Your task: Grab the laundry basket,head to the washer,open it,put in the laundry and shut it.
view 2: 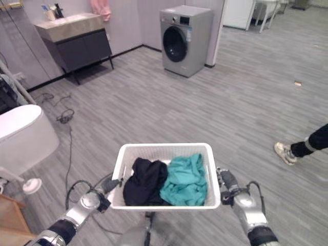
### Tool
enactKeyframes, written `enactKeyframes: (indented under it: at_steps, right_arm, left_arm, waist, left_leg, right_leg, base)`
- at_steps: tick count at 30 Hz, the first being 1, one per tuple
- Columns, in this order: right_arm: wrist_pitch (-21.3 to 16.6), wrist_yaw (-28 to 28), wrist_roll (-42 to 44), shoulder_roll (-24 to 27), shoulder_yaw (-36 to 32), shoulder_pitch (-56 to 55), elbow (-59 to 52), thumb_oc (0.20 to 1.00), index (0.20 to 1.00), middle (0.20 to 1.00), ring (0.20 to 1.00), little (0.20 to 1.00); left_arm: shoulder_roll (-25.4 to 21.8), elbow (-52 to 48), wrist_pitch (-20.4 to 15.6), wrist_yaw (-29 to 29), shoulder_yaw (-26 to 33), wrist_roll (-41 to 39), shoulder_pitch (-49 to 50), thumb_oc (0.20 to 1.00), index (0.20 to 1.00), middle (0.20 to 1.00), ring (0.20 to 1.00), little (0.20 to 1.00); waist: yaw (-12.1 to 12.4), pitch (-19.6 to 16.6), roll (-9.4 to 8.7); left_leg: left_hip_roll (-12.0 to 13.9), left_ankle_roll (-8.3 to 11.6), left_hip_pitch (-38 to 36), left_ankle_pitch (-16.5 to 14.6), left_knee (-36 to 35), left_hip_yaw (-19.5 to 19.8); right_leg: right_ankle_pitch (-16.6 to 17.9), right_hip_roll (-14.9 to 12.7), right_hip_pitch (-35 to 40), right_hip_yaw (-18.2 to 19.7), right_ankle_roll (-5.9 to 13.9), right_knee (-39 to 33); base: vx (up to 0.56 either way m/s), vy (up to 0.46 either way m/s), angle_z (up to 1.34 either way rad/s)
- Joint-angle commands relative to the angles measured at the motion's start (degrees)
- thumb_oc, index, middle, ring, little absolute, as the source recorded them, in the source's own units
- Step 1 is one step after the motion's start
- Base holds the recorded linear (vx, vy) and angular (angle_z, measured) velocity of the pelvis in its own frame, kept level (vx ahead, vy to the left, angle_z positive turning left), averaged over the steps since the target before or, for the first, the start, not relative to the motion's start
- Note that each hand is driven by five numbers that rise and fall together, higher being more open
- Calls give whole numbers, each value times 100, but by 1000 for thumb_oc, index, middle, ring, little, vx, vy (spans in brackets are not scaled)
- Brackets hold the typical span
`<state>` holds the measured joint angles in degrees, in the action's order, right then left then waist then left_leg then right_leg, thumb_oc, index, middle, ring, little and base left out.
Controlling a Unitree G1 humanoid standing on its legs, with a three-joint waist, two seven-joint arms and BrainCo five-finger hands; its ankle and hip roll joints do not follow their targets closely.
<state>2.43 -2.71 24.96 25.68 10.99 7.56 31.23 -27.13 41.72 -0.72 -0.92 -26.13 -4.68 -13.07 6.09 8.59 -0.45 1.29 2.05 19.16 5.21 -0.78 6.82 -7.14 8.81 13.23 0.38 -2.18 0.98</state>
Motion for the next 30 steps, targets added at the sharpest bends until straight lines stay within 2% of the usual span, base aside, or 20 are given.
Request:
enactKeyframes:
  at_steps: [1, 2, 4, 5, 6, 8, 9, 10, 11, 12, 14, 16, 18, 20, 24, 25, 27, 28, 29, 30]
  right_arm:
    - [-454, -103, 71, 110, -105, 91, -629, 200, 200, 200, 200, 200]
    - [-460, -133, 69, 75, -112, 69, -624, 200, 200, 200, 200, 200]
    - [-456, -229, 9, -86, -91, 22, -449, 200, 200, 200, 200, 200]
    - [-458, -229, 7, -92, -89, 21, -447, 200, 200, 200, 200, 200]
    - [-459, -246, -10, -145, -75, 0, -397, 200, 200, 200, 200, 200]
    - [-441, -279, -59, -192, -72, -21, -332, 200, 200, 200, 200, 200]
    - [-431, -296, -101, -246, -46, -17, -284, 200, 200, 200, 200, 200]
    - [-432, -296, -102, -247, -45, -18, -284, 200, 200, 200, 200, 200]
    - [-419, -332, -68, -276, -31, -30, -327, 200, 200, 200, 200, 200]
    - [-423, -354, -60, -245, -12, -36, -349, 200, 200, 200, 200, 200]
    - [-419, -356, -58, -227, -29, -75, -382, 200, 200, 200, 200, 200]
    - [-456, -340, 48, -173, -92, -133, -455, 200, 200, 200, 200, 200]
    - [-483, -311, 114, -124, -132, -163, -501, 200, 200, 200, 200, 200]
    - [-511, -278, 175, -151, -209, -174, -555, 200, 200, 200, 200, 200]
    - [-610, -307, 231, -201, -253, -272, -619, 200, 200, 200, 200, 200]
    - [-638, -343, 225, -170, -262, -370, -638, 200, 200, 200, 200, 200]
    - [-619, -358, 238, -146, -280, -398, -660, 200, 200, 200, 200, 200]
    - [-657, -296, 281, -87, -302, -440, -622, 200, 200, 200, 200, 200]
    - [-656, -296, 281, -86, -304, -442, -624, 200, 200, 200, 200, 200]
    - [-687, -243, 439, -69, -371, -476, -665, 200, 200, 200, 200, 200]
  left_arm:
    - [67, -652, -637, -41, 8, -288, -746, 200, 200, 200, 200, 200]
    - [41, -656, -642, -39, 38, -290, -702, 200, 200, 200, 200, 200]
    - [-22, -681, -667, 9, 36, -273, -557, 200, 200, 200, 200, 200]
    - [-27, -684, -666, 9, 36, -273, -552, 200, 200, 200, 200, 200]
    - [-52, -687, -665, 21, 26, -252, -521, 200, 200, 200, 200, 200]
    - [-109, -768, -647, 20, 83, -239, -408, 200, 200, 200, 200, 200]
    - [-193, -833, -625, 33, 123, -233, -379, 200, 200, 200, 200, 200]
    - [-195, -836, -624, 33, 125, -233, -377, 200, 200, 200, 200, 200]
    - [-258, -899, -585, 16, 129, -230, -410, 200, 200, 200, 200, 200]
    - [-256, -913, -568, -11, 177, -262, -393, 200, 200, 200, 200, 200]
    - [-254, -935, -571, 7, 188, -268, -385, 200, 200, 200, 200, 200]
    - [-229, -903, -591, 5, 240, -250, -377, 200, 200, 200, 200, 200]
    - [-169, -866, -606, -26, 304, -224, -390, 200, 200, 200, 200, 200]
    - [-80, -809, -668, -74, 332, -111, -456, 200, 200, 200, 200, 200]
    - [20, -699, -702, -107, 304, 19, -473, 200, 200, 200, 200, 200]
    - [102, -717, -730, -73, 287, 32, -419, 200, 200, 200, 200, 200]
    - [119, -729, -734, -46, 281, 23, -410, 200, 200, 200, 200, 200]
    - [137, -685, -718, -47, 244, 26, -449, 200, 200, 200, 200, 200]
    - [138, -686, -716, -47, 243, 26, -449, 200, 200, 200, 200, 200]
    - [74, -760, -677, -61, 249, 4, -504, 200, 200, 200, 200, 200]
  waist:
    - [-22, -566, 51]
    - [43, -651, 28]
    - [96, -811, -143]
    - [103, -818, -155]
    - [108, -860, -210]
    - [74, -874, -182]
    - [73, -808, -65]
    - [75, -794, -80]
    - [-10, -677, 68]
    - [-143, -618, 84]
    - [-234, -586, 103]
    - [-474, -533, 42]
    - [-624, -515, 8]
    - [-755, -439, -11]
    - [-849, -550, -45]
    - [-903, -675, -43]
    - [-916, -703, -15]
    - [-950, -781, 23]
    - [-959, -786, 28]
    - [-924, -728, -54]
  left_leg:
    - [398, 229, -8, 530, 436, -294]
    - [349, 196, -16, 546, 596, -281]
    - [-18, 22, -181, 292, 942, -355]
    - [-24, 16, -178, 283, 949, -369]
    - [-115, -81, -291, 163, 972, -441]
    - [-236, -275, -587, -68, 953, -502]
    - [-288, -441, -932, -271, 920, -515]
    - [-303, -443, -947, -282, 923, -523]
    - [-221, -539, -1331, -345, 873, -543]
    - [-274, -543, -1627, -402, 774, -457]
    - [-289, -549, -1781, -464, 723, -376]
    - [-319, -410, -2305, -790, 532, -210]
    - [-324, -323, -2631, -1009, 483, -28]
    - [-289, -256, -2938, -1197, 449, 126]
    - [-187, -138, -3329, -1275, 452, 234]
    - [-33, -16, -3444, -1112, 762, 320]
    - [44, 24, -3420, -1056, 898, 329]
    - [244, 193, -3144, -216, 1774, 355]
    - [246, 196, -3119, -232, 1809, 369]
    - [576, 165, -2540, 445, 3197, 156]
  right_leg:
    - [-486, -1129, 245, 446, 596, 383]
    - [-450, -1217, 291, 535, 629, 512]
    - [478, -1522, 151, 636, 903, 1253]
    - [475, -1535, 146, 646, 909, 1255]
    - [946, -1601, 11, 670, 972, 1636]
    - [1664, -1705, -335, 717, 1028, 2490]
    - [1968, -1842, -777, 525, 1006, 3183]
    - [1944, -1858, -774, 531, 1007, 3212]
    - [1720, -1845, -1397, 250, 904, 3459]
    - [1235, -1646, -1665, 110, 824, 3347]
    - [1023, -1496, -1827, 9, 845, 3135]
    - [701, -1350, -2061, -386, 914, 1576]
    - [884, -1209, -2294, -246, 997, 544]
    - [1299, -1201, -2648, -25, 1203, -143]
    - [1513, -1216, -2591, -78, 1226, -400]
    - [1678, -1140, -2517, -73, 1070, -101]
    - [1632, -1082, -2447, -103, 1031, -52]
    - [1499, -887, -2185, -38, 837, 48]
    - [1498, -886, -2192, -50, 835, 51]
    - [1330, -818, -1834, -125, 600, 43]
  base:
    - [611, 269, -41]
    - [732, 338, -44]
    - [609, 295, -40]
    - [318, 160, -33]
    - [307, 168, -32]
    - [499, 291, -18]
    - [411, 248, -2]
    - [498, 294, -2]
    - [415, 160, 4]
    - [536, 181, 8]
    - [377, 16, 21]
    - [562, -104, 49]
    - [522, -142, 55]
    - [479, -140, 55]
    - [446, -193, 43]
    - [470, -231, 61]
    - [441, -245, 44]
    - [292, -194, 16]
    - [545, -415, 13]
    - [482, -463, 7]
